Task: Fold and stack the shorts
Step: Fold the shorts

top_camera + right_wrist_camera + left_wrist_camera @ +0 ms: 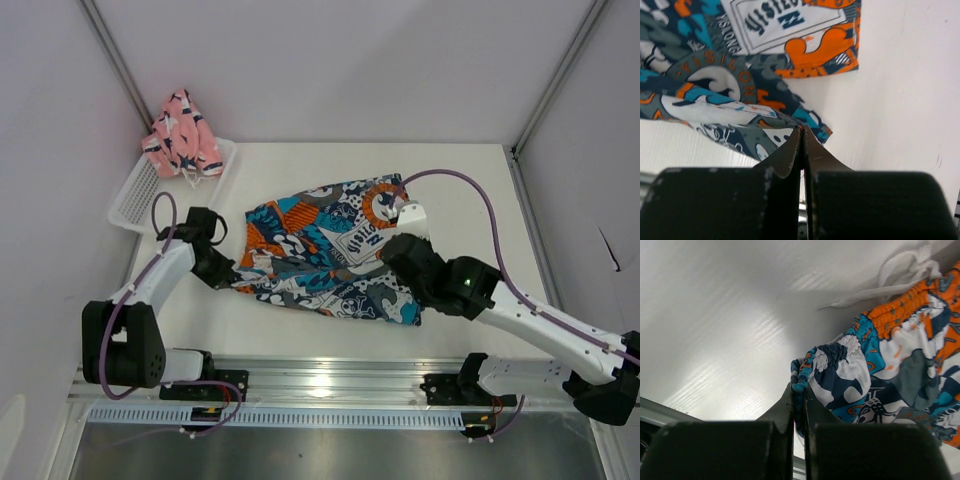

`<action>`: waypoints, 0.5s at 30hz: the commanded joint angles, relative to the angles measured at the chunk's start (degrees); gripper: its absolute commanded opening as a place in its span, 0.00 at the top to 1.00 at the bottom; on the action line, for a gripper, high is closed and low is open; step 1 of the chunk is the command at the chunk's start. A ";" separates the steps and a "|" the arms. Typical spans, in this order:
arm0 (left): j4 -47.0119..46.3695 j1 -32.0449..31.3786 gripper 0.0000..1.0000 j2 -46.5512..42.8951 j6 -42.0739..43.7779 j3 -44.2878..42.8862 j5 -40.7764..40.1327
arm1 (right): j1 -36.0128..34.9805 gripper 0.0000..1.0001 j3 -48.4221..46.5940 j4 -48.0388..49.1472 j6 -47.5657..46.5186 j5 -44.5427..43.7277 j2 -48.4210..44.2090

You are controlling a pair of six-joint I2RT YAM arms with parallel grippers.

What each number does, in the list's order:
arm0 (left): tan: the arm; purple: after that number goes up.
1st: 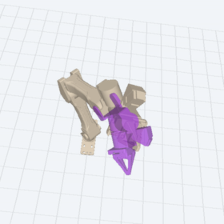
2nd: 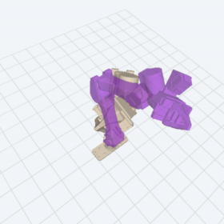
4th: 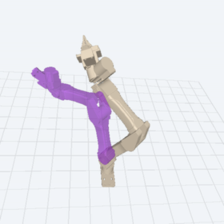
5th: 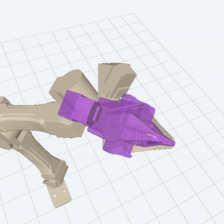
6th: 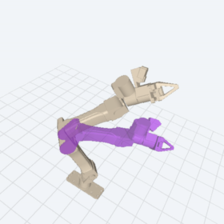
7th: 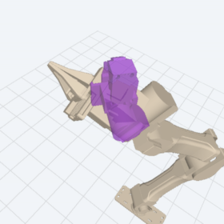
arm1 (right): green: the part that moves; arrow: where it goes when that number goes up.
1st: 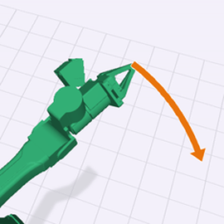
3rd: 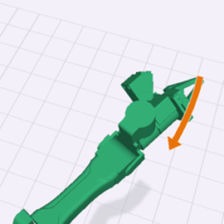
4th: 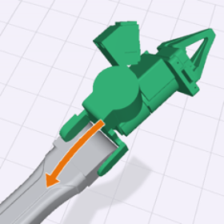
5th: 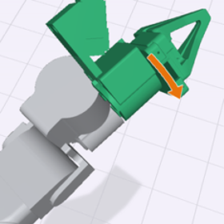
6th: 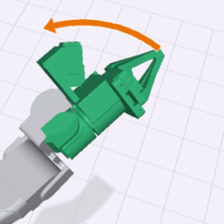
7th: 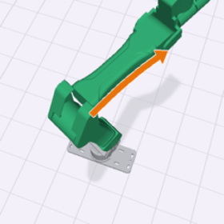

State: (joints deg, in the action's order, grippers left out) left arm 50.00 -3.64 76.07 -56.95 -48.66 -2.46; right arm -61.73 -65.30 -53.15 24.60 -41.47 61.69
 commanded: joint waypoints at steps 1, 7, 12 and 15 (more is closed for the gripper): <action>2.64 -0.14 1.00 -0.22 -4.30 -5.29 1.93 | 8.08 1.00 -3.43 8.57 -10.34 1.82 0.10; 7.57 -0.14 1.00 0.48 -10.37 -14.08 2.72 | 17.95 1.00 -7.12 15.25 -15.63 9.91 1.76; 8.10 -0.14 1.00 1.80 -14.76 -19.17 4.13 | 24.11 1.00 -11.33 17.72 -19.76 13.26 5.54; 8.19 -0.05 1.00 3.81 -17.31 -21.11 4.57 | 27.27 1.00 -12.57 21.05 -21.86 15.71 8.00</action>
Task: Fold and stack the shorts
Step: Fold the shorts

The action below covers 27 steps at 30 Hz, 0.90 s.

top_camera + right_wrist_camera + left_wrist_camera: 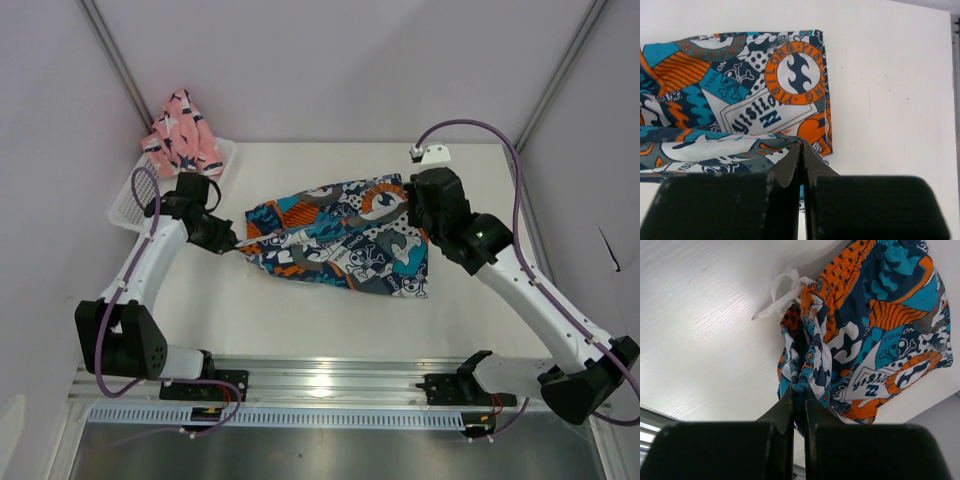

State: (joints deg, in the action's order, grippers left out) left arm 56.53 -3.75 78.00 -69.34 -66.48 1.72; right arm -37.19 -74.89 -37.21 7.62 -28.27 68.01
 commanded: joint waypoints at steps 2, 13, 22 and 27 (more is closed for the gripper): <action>2.00 0.32 1.00 3.30 -6.58 -4.79 0.57 | 3.79 1.00 -3.68 6.62 -5.94 4.80 3.35; 0.33 3.57 1.00 10.33 -12.83 -11.92 3.90 | 11.08 1.00 -12.20 12.68 -9.81 10.34 14.86; 0.33 4.70 1.00 17.36 -15.12 -17.72 6.37 | 15.13 1.00 -15.98 16.55 -9.29 15.43 22.69; 0.33 5.59 1.00 21.84 -15.12 -20.80 7.69 | 17.32 1.00 -18.89 17.43 -9.11 17.46 27.26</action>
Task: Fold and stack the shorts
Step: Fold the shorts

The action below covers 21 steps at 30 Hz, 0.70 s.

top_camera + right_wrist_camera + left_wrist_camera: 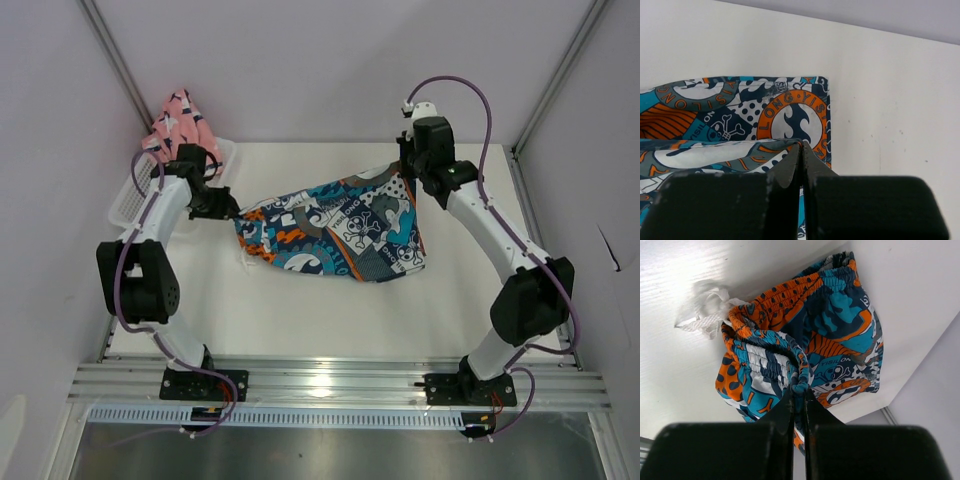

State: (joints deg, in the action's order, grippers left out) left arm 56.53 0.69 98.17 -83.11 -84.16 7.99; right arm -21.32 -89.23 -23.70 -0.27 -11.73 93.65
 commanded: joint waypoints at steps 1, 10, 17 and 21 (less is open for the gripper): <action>0.33 1.24 1.00 2.11 -1.35 -3.90 1.50 | 1.72 1.00 -5.68 4.10 -1.31 1.44 2.32; 0.60 1.68 1.00 8.61 -2.23 -9.17 3.00 | 3.57 1.00 -15.26 4.02 -2.01 4.08 11.90; 0.15 1.68 1.00 12.65 -2.85 -12.52 3.53 | 4.18 1.00 -19.48 4.54 -1.75 5.31 19.29; -0.28 1.77 1.00 14.24 -2.93 -13.22 3.17 | 4.71 1.00 -20.10 5.25 -0.96 6.27 21.93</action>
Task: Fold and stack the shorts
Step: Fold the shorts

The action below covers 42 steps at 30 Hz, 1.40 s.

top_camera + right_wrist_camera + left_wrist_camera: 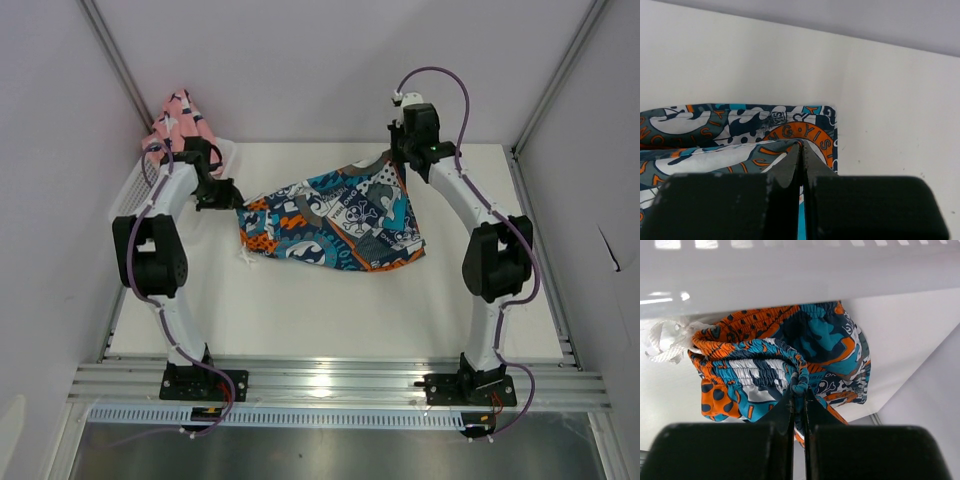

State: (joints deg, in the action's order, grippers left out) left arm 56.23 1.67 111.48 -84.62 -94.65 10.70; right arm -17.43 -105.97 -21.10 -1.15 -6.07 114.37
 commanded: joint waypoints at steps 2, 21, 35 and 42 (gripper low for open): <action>-0.15 0.79 1.00 2.07 -1.34 -2.91 0.38 | 0.99 1.00 -3.63 3.26 0.27 0.70 2.44; -9.11 0.88 0.95 6.73 3.40 -5.01 2.13 | 2.49 1.00 -13.73 5.90 2.47 -3.16 16.14; 1.93 1.05 0.38 9.80 10.51 -15.11 -1.03 | 3.54 0.91 -13.29 7.65 5.98 -5.54 18.79; 4.69 0.97 0.26 11.39 15.36 -19.79 -0.86 | 3.81 0.47 -17.24 5.90 5.54 -6.33 21.42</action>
State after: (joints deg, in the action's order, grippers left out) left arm 58.06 2.24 122.91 -73.06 -112.66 9.47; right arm -13.93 -118.93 -16.01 4.82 -11.05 134.23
